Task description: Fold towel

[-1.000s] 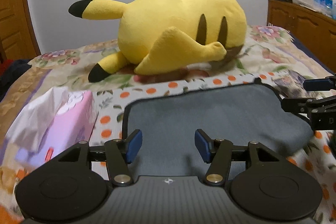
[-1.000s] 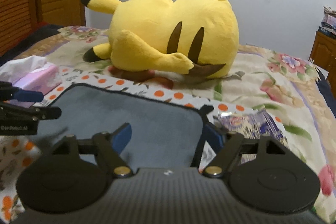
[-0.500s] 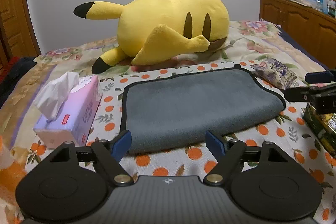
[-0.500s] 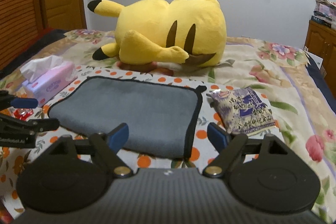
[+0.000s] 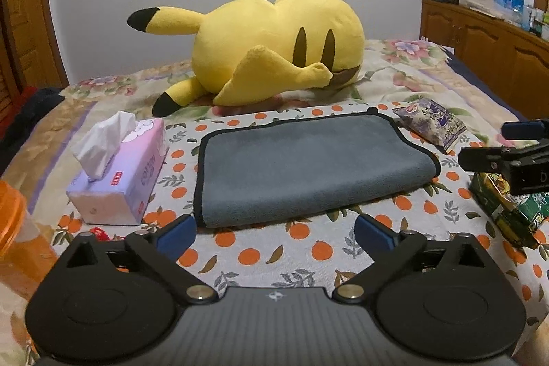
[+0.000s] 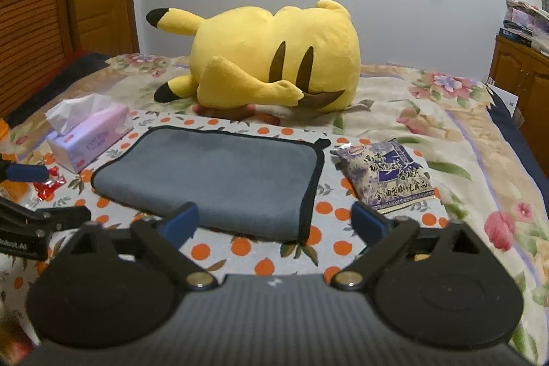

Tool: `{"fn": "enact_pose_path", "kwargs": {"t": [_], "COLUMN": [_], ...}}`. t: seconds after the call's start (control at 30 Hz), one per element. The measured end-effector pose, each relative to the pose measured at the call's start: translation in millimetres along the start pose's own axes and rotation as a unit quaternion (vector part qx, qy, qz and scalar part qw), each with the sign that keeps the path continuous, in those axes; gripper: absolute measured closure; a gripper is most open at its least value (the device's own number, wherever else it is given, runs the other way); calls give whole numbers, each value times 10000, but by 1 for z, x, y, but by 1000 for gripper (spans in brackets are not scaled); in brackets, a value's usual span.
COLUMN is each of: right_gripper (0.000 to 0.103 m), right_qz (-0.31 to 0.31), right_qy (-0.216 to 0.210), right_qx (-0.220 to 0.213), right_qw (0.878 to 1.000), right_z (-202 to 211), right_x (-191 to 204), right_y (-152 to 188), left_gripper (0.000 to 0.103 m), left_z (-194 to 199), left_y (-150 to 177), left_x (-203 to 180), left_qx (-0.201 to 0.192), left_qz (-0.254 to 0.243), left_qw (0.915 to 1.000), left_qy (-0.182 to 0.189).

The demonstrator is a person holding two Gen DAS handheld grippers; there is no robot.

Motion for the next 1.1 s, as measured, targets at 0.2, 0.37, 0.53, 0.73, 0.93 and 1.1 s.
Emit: {"fn": "enact_pose_path", "kwargs": {"t": [0.2, 0.37, 0.53, 0.73, 0.93, 1.1], "right_gripper": [0, 0, 0, 0, 0, 0], "right_qz": [43, 53, 40, 70, 40, 16], "right_qy": [50, 50, 21, 34, 53, 60], "right_qx": [47, 0, -47, -131, -223, -319], "right_qw": [10000, 10000, 10000, 9999, 9997, 9995], "right_z": [7, 22, 42, 69, 97, 115], "right_x": [10, 20, 30, 39, 45, 51], "right_y": [4, 2, -1, -3, -3, -3], "left_gripper": [0, 0, 0, 0, 0, 0], "left_z": [15, 34, 54, 81, 108, 130], "left_y": [-2, -5, -2, 3, 7, 9], "left_x": [4, 6, 11, 16, 18, 22], "left_qx": [-34, -119, -79, -70, -40, -97], "left_qz": [57, 3, 120, 139, 58, 53], "left_qw": [10000, 9999, 9999, 9999, 10000, 9999], "left_qy": [9, -21, -18, -64, -50, -126]}}
Point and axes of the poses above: each gripper's, at about its wrist camera, not at the fingertips, and z roughly against the way its jaws point, x to its left, y to its underside, the point moved 3 cm from there along -z, roughly the way its jaws point, and after that the axes turned 15 degrees about -y, right-handed, at the moved point
